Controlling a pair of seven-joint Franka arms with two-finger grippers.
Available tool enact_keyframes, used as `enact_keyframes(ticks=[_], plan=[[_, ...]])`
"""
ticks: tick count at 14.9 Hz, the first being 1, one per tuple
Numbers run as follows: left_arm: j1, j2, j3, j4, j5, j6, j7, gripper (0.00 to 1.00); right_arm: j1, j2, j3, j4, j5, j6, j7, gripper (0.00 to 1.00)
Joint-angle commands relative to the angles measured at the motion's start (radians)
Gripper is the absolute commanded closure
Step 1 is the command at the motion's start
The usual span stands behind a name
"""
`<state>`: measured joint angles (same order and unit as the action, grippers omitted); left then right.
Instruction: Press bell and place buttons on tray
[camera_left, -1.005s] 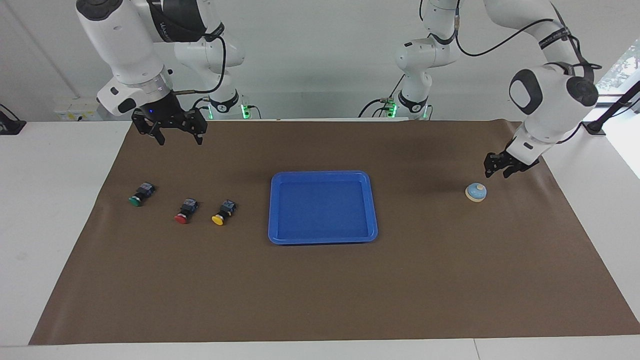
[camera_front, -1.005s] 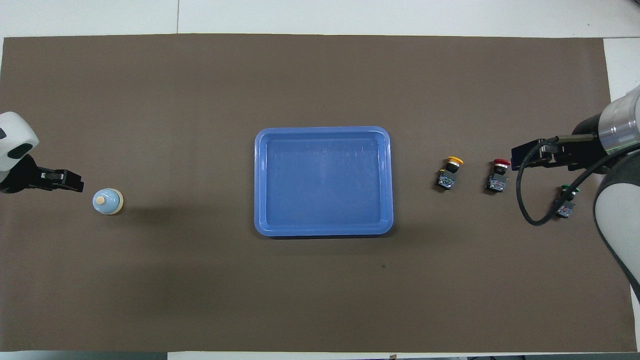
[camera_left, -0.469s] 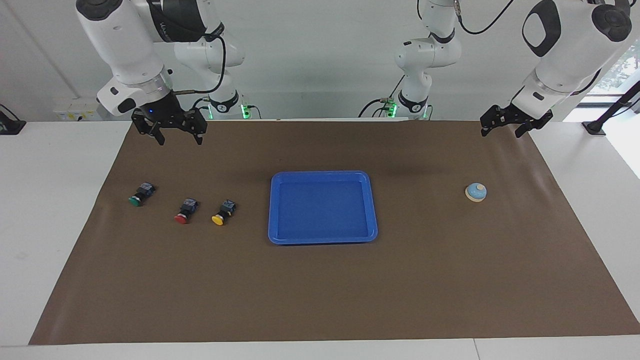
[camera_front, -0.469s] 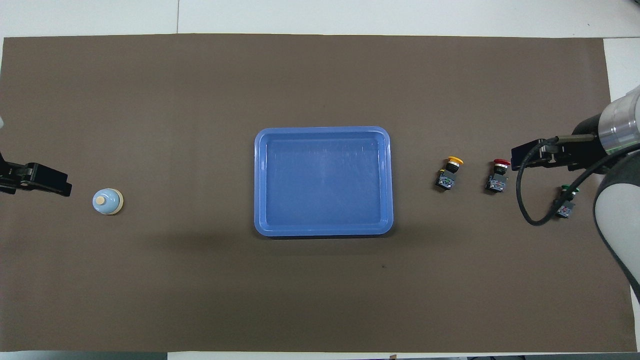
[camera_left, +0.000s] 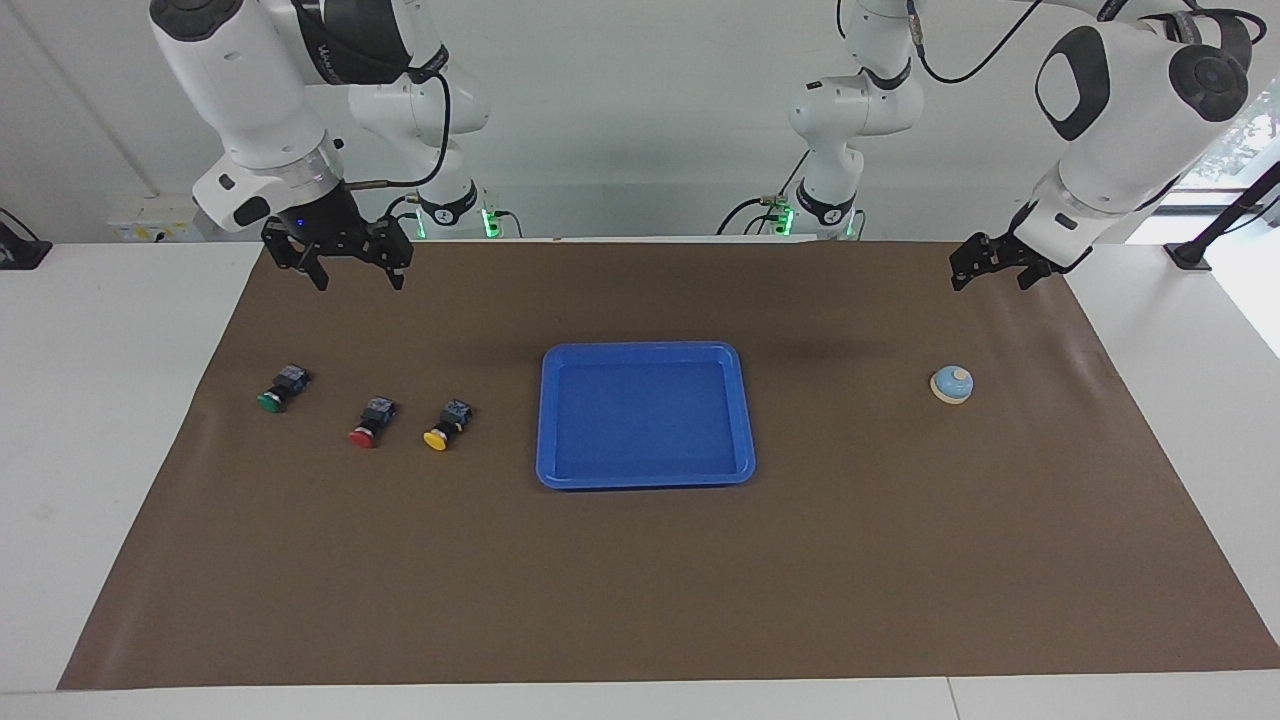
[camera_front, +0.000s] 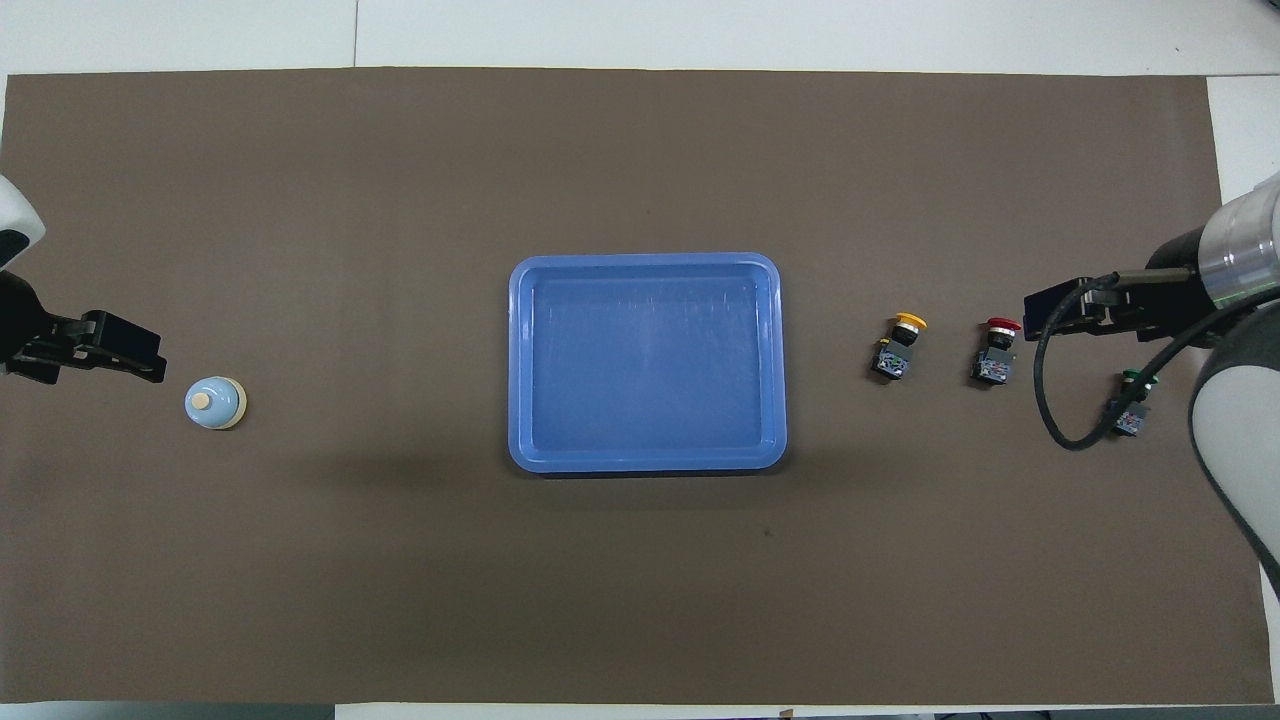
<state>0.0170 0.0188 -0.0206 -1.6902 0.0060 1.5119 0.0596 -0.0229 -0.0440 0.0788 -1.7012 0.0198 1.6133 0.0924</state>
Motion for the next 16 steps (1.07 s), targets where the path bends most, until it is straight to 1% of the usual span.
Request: enact_keyframes(ticks=[1, 3, 6, 7, 9, 10, 11, 12, 14, 16], plan=[[-0.034, 0.035, 0.031, 0.056, -0.017, -0.036, -0.014, 0.0, -0.025, -0.02, 0.009, -0.02, 0.015, -0.01, 0.003, 0.0], [-0.038, 0.033, 0.041, 0.06, -0.037, -0.038, -0.017, 0.0, -0.025, -0.028, 0.009, -0.029, 0.015, -0.01, 0.0, 0.0], [-0.042, 0.027, 0.041, 0.055, -0.034, -0.038, -0.018, 0.0, -0.031, -0.05, 0.009, -0.08, 0.015, 0.0, 0.003, 0.0], [-0.042, 0.027, 0.044, 0.055, -0.034, -0.036, -0.021, 0.0, -0.02, -0.063, 0.009, -0.119, 0.015, 0.025, 0.019, 0.0], [-0.054, 0.026, 0.047, 0.055, -0.032, -0.032, -0.021, 0.0, -0.017, -0.1, 0.013, -0.259, 0.015, 0.188, 0.097, 0.0], [-0.055, 0.024, 0.045, 0.053, -0.031, -0.032, -0.021, 0.0, -0.012, -0.094, 0.016, -0.305, 0.015, 0.245, 0.134, 0.0], [-0.055, 0.02, 0.042, 0.05, -0.031, -0.022, -0.018, 0.0, 0.004, -0.076, 0.016, -0.336, 0.015, 0.282, 0.177, 0.0], [-0.055, 0.006, 0.041, 0.05, -0.031, -0.019, -0.017, 0.0, 0.024, -0.041, 0.016, -0.347, 0.015, 0.313, 0.229, 0.0], [-0.052, -0.032, 0.042, 0.047, -0.031, -0.022, -0.018, 0.0, 0.061, 0.01, 0.016, -0.383, 0.009, 0.388, 0.318, 0.0], [-0.042, -0.042, 0.042, 0.044, -0.031, -0.021, -0.018, 0.0, 0.067, 0.03, 0.016, -0.486, 0.005, 0.549, 0.342, 0.0]])
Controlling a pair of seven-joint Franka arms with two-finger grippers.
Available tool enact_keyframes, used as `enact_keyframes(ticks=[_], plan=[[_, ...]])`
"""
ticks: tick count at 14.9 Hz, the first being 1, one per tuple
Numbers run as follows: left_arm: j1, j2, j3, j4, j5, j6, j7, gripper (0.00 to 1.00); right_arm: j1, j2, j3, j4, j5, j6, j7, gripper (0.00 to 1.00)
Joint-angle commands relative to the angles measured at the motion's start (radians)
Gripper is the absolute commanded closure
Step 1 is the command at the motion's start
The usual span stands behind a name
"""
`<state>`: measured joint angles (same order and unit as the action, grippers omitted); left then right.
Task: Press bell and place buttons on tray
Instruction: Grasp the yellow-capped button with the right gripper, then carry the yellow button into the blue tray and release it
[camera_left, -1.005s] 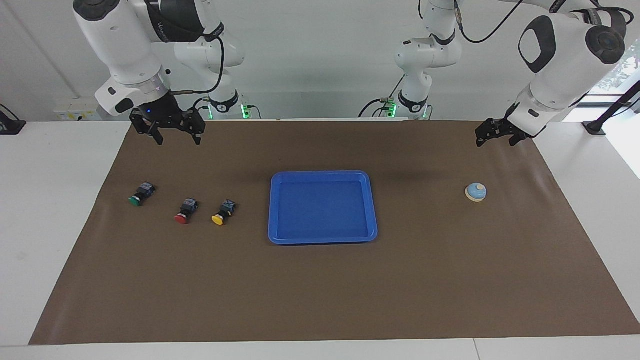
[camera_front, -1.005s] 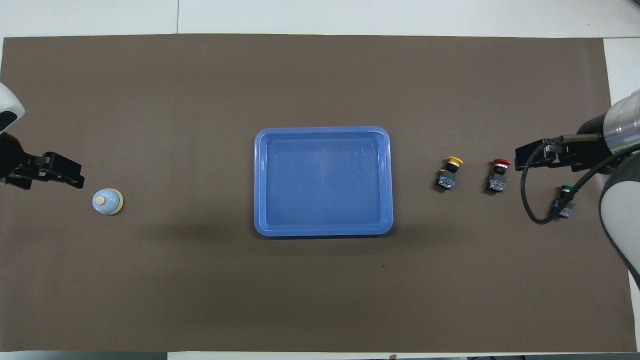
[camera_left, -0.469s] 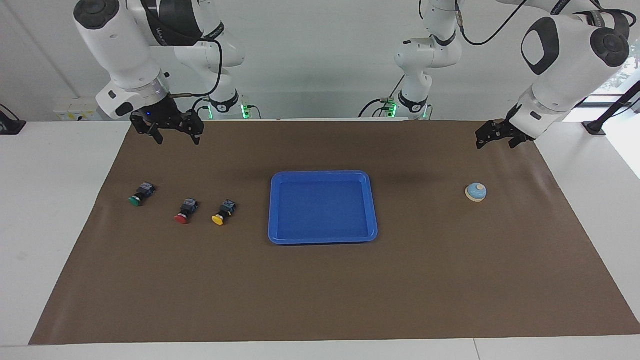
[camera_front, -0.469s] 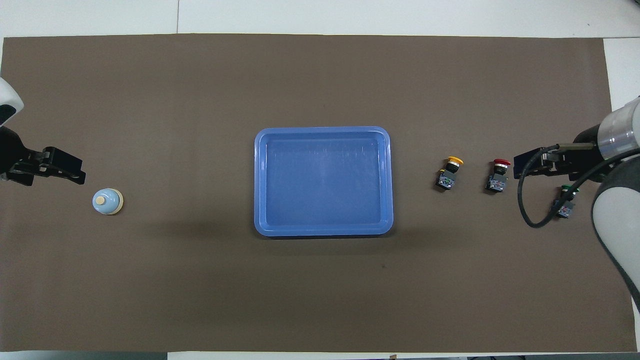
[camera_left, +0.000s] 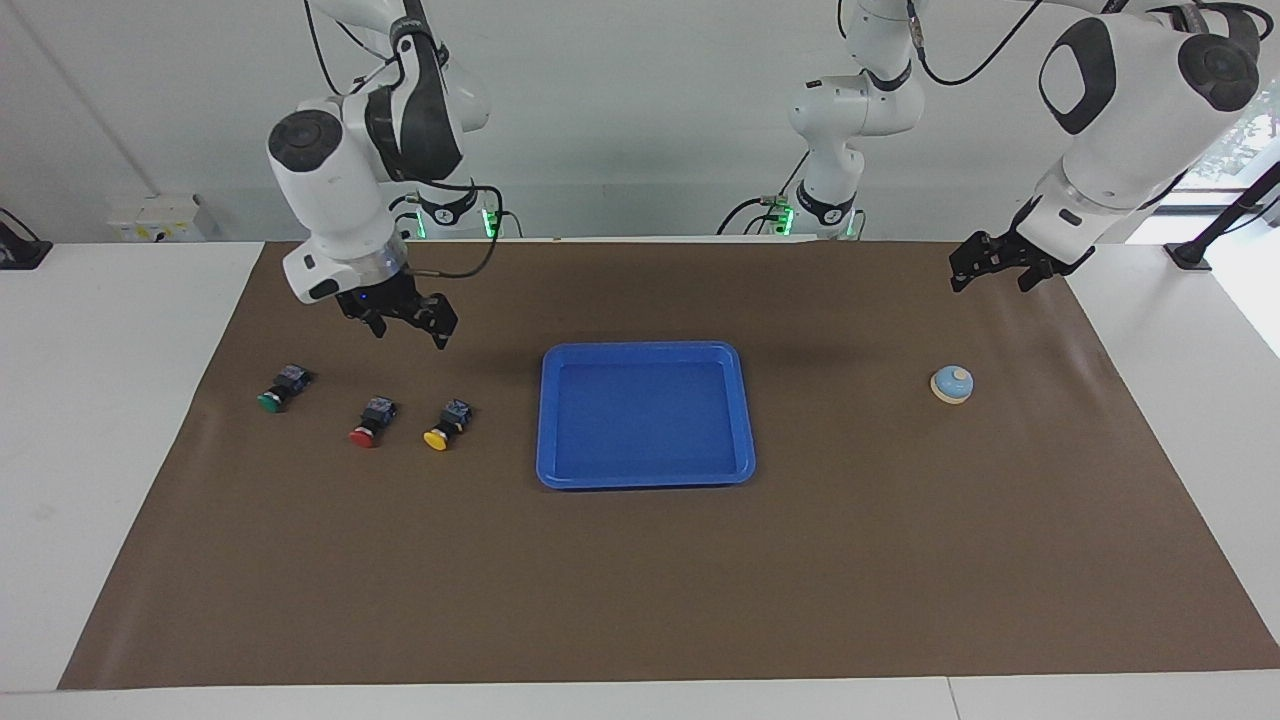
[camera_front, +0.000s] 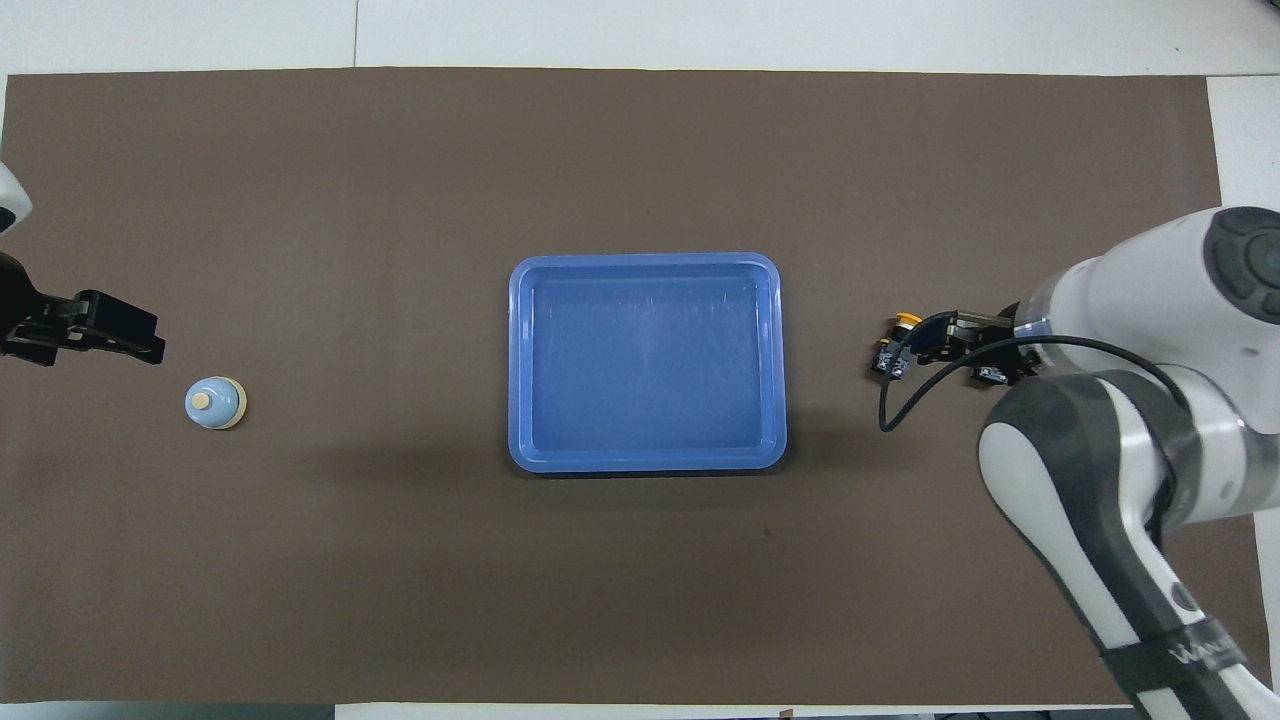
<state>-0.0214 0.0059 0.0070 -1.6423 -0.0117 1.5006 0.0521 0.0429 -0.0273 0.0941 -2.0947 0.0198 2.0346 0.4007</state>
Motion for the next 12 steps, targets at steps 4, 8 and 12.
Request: enact_keyframes(ticks=[4, 8, 12], plan=[[-0.003, -0.029, 0.014, -0.004, -0.011, -0.01, -0.011, 0.0, 0.002, 0.064, -0.001, -0.197, 0.002, 0.352, 0.053, 0.0], [-0.003, -0.029, 0.014, -0.004, -0.011, -0.011, -0.012, 0.0, 0.0, 0.139, -0.002, -0.196, -0.023, 0.441, 0.095, 0.03], [-0.003, -0.029, 0.014, -0.004, -0.011, -0.01, -0.011, 0.0, -0.012, 0.211, -0.004, -0.148, -0.05, 0.48, 0.106, 0.04]])
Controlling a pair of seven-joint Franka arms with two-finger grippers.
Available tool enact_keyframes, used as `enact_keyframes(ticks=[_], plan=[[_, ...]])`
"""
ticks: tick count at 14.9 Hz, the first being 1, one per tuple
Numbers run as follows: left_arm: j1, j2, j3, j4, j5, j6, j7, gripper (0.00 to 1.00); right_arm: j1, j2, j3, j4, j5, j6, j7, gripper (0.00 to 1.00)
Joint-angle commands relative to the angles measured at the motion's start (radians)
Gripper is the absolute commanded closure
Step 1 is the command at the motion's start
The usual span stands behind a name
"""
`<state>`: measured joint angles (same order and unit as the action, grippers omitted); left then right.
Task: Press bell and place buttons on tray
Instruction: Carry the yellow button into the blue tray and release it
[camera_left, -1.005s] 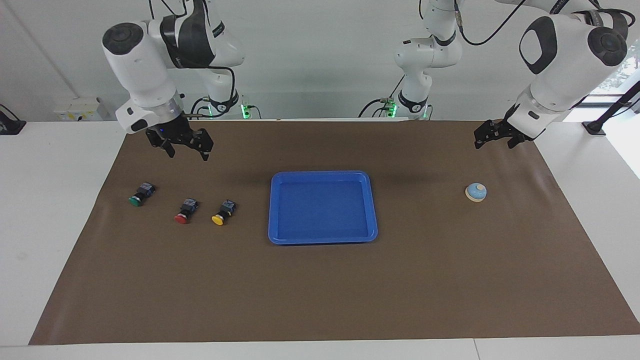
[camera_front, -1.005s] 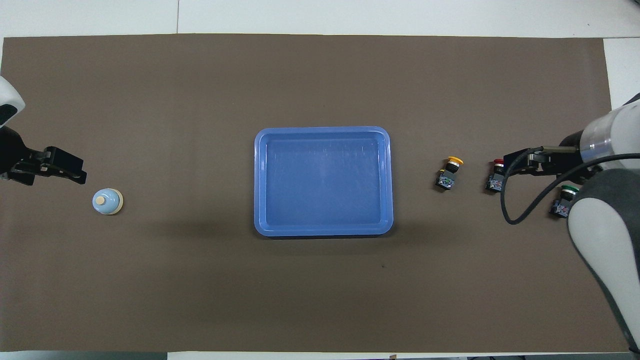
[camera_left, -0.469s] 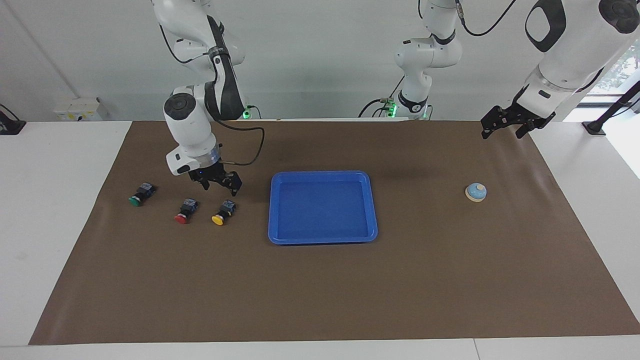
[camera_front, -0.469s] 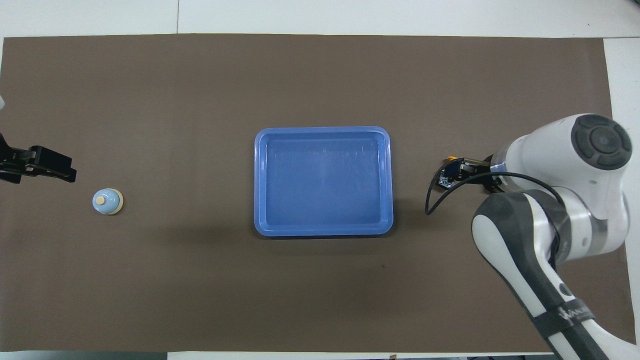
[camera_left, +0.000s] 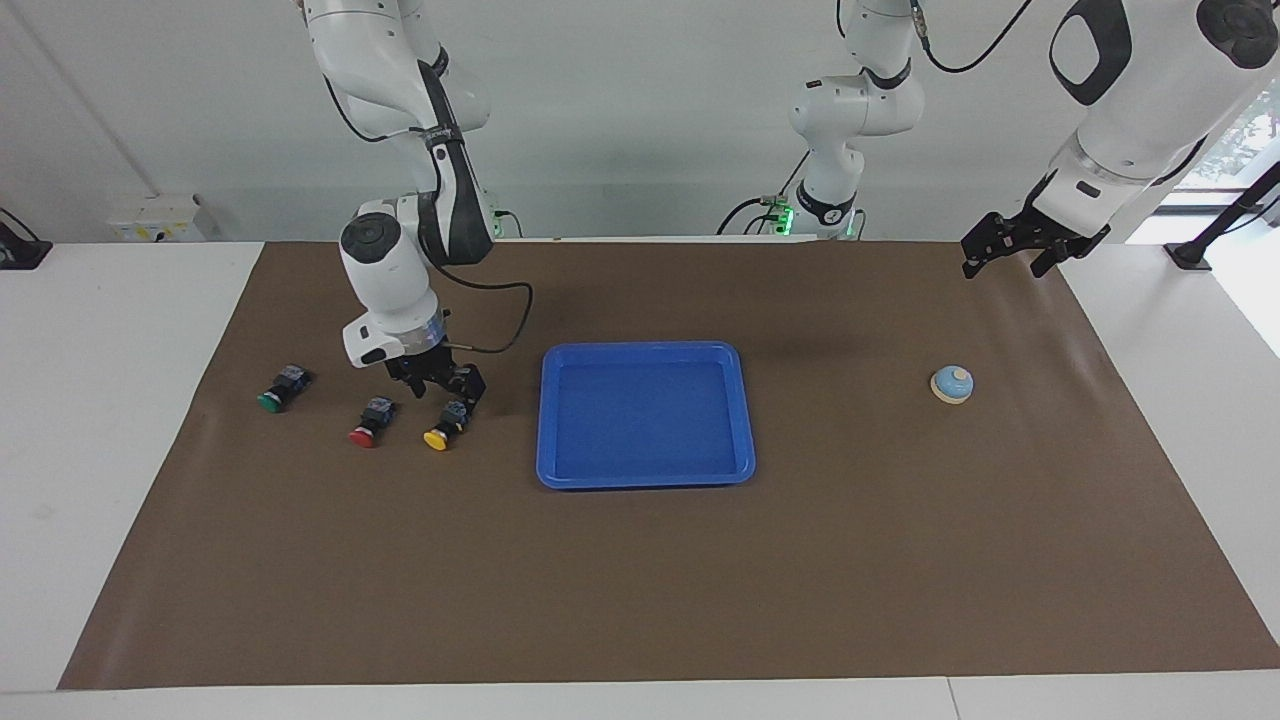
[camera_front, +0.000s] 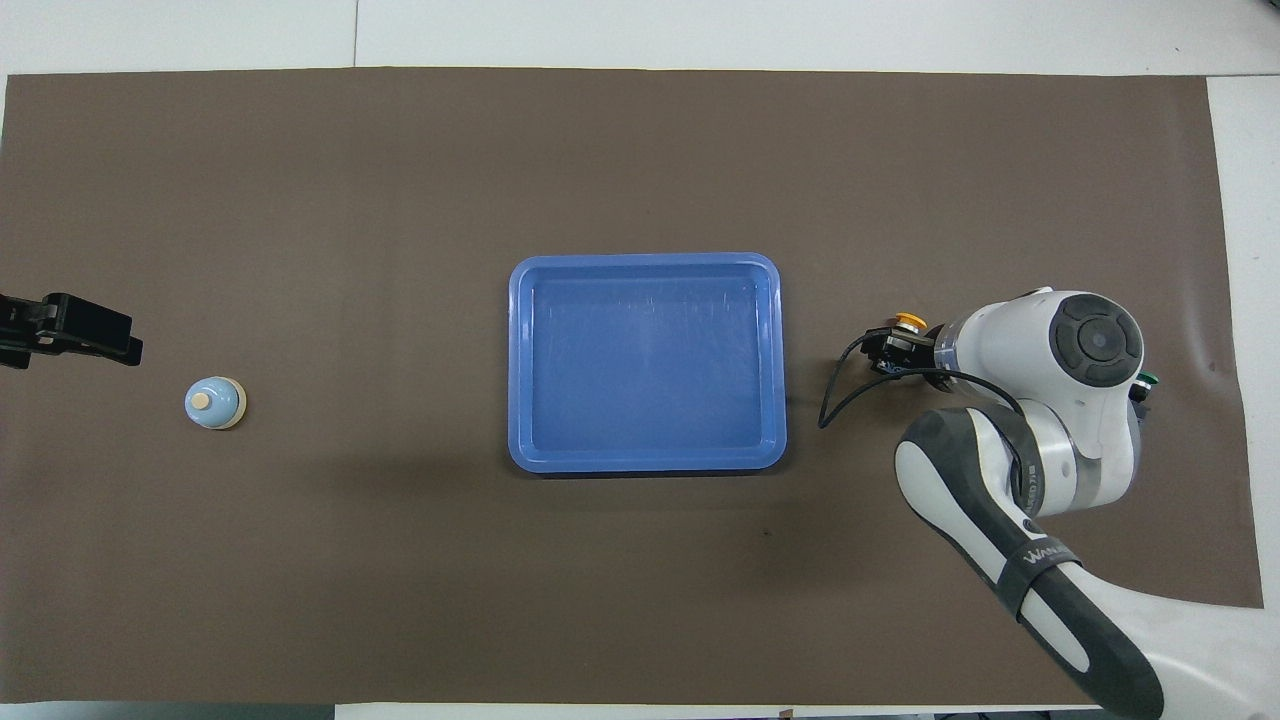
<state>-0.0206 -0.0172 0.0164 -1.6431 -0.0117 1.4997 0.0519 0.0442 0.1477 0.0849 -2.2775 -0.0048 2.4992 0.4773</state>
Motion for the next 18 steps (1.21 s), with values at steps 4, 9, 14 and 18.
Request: enact_keyframes(ticks=[4, 9, 14, 18], plan=[[-0.004, -0.006, 0.005, -0.003, -0.011, -0.009, -0.012, 0.0, -0.001, 0.062, 0.006, 0.044, -0.026, 0.023, 0.061, 0.15], [-0.004, -0.006, 0.005, -0.003, -0.011, -0.01, -0.011, 0.0, 0.0, 0.064, 0.007, 0.056, -0.034, 0.014, 0.073, 1.0], [-0.004, -0.006, 0.005, -0.003, -0.011, -0.009, -0.011, 0.0, 0.008, 0.067, 0.013, 0.235, -0.037, -0.214, 0.06, 1.0], [-0.004, -0.006, 0.005, -0.003, -0.011, -0.01, -0.011, 0.0, 0.153, 0.116, 0.013, 0.473, -0.02, -0.453, 0.066, 1.0]])
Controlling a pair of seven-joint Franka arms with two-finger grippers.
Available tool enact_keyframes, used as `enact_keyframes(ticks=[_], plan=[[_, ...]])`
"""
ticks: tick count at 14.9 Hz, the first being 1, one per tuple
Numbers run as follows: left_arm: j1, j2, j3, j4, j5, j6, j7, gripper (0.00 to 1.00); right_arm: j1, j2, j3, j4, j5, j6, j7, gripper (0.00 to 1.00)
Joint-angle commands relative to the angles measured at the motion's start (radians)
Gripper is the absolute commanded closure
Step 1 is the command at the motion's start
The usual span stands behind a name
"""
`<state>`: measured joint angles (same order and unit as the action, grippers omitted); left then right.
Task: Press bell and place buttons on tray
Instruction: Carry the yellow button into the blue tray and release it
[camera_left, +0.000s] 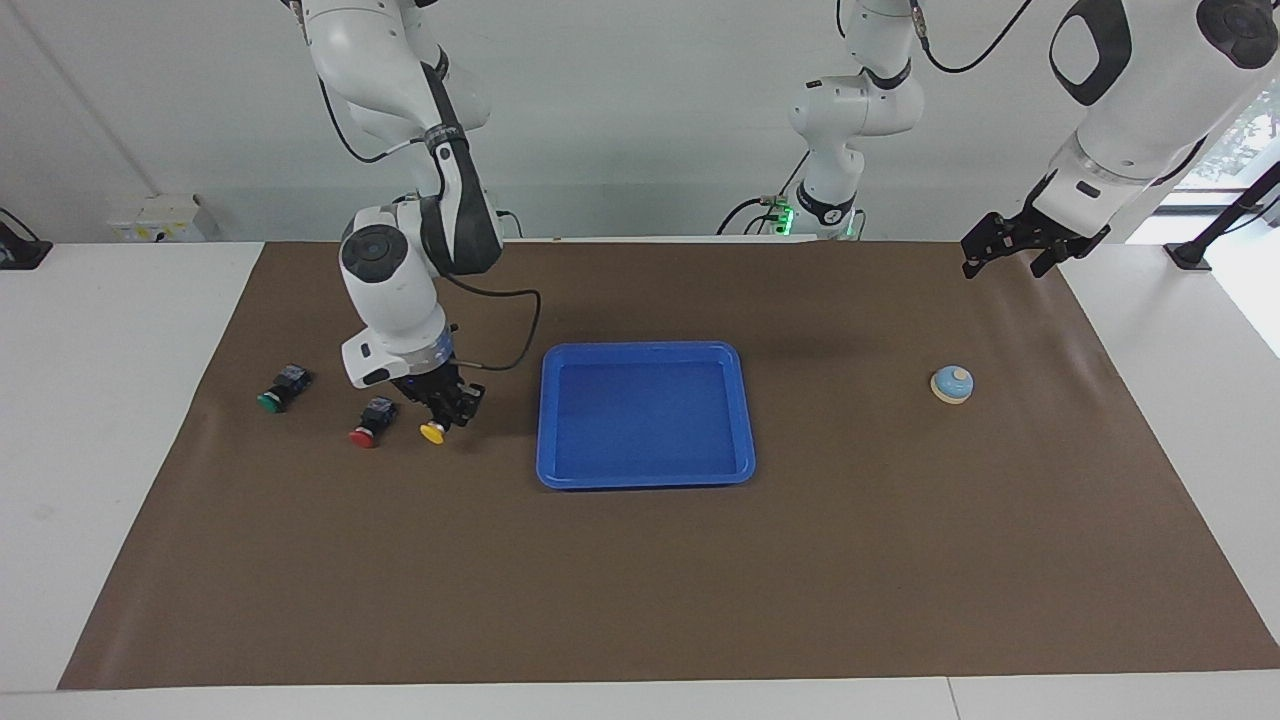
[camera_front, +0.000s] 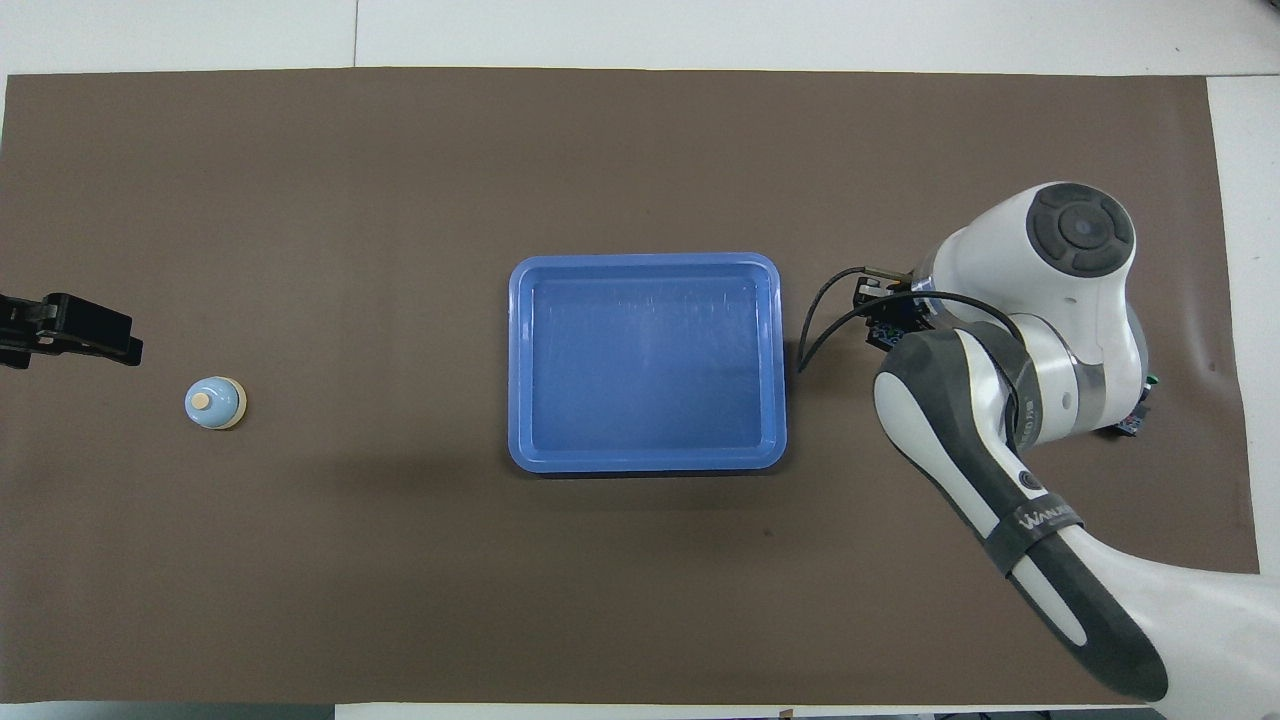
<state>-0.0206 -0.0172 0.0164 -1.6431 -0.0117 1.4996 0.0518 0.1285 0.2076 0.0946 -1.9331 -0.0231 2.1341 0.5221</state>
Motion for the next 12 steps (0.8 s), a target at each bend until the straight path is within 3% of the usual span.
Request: enact_keyframes(ticks=[1, 7, 12], plan=[[-0.004, -0.006, 0.005, -0.003, -0.011, -0.01, -0.01, 0.0, 0.103, 0.059, 0.004, 0.144, 0.002, -0.094, 0.024, 1.0], [-0.004, -0.006, 0.005, -0.003, -0.011, -0.009, -0.01, 0.0, 0.243, 0.136, 0.004, 0.134, 0.009, 0.018, 0.021, 1.0], [-0.004, -0.006, 0.005, -0.003, -0.011, -0.009, -0.01, 0.0, 0.257, 0.161, 0.004, 0.06, 0.008, 0.133, 0.004, 1.0]])
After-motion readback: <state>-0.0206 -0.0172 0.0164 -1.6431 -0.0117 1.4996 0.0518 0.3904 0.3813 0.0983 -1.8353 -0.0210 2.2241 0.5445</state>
